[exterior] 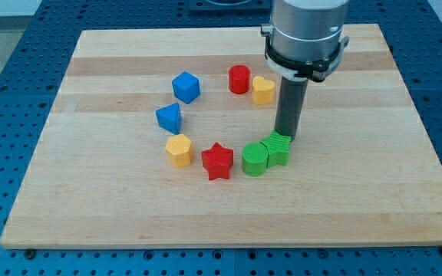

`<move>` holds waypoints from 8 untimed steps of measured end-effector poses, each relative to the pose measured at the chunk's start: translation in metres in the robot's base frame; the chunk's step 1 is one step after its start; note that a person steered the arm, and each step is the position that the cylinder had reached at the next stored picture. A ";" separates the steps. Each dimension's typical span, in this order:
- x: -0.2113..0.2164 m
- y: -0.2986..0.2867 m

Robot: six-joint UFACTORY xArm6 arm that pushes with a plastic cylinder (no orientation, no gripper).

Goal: Push the green blocks into the red star

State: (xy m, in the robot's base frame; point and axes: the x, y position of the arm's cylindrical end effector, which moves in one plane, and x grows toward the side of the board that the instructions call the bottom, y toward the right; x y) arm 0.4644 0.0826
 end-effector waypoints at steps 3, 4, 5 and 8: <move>0.021 0.040; 0.023 0.028; 0.023 0.021; 0.047 -0.013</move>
State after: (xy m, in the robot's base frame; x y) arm 0.5112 0.0692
